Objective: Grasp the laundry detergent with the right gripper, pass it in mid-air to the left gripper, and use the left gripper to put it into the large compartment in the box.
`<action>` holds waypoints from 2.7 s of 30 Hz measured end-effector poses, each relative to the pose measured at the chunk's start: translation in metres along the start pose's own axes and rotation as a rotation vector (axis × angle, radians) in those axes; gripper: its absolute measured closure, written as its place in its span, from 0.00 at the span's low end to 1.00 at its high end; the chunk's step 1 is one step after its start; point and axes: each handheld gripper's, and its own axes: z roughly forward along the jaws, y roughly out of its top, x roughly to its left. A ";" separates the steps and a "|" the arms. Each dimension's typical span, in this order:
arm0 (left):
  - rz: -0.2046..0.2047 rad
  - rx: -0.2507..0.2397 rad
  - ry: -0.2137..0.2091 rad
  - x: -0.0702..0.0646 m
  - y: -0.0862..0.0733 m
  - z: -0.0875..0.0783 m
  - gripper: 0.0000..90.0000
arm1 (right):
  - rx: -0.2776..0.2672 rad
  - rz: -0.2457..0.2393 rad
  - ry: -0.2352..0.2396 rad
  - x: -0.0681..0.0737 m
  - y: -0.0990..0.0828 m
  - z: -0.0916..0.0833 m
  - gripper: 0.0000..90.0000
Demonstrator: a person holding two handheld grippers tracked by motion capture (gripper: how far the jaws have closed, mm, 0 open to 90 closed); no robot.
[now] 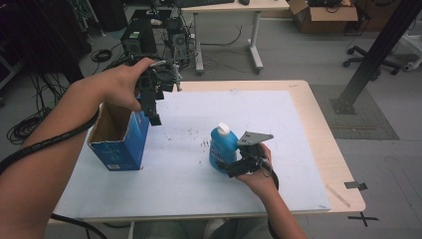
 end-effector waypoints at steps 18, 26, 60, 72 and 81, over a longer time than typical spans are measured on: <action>-0.008 -0.009 0.005 0.001 -0.003 -0.001 0.00 | -0.064 0.005 -0.041 0.004 -0.009 0.002 0.06; -0.011 -0.007 0.006 0.000 -0.004 -0.001 0.00 | -0.076 0.005 -0.066 0.006 -0.012 0.005 0.09; -0.015 -0.011 0.009 0.000 -0.008 -0.001 0.00 | -0.118 -0.012 -0.082 0.012 -0.012 0.008 0.46; -0.015 -0.012 0.014 -0.002 -0.007 -0.003 0.00 | -0.122 -0.044 -0.092 0.014 -0.012 0.007 0.50; -0.014 -0.006 0.015 -0.003 -0.006 -0.005 0.00 | -0.118 -0.061 -0.083 0.014 -0.011 0.007 0.51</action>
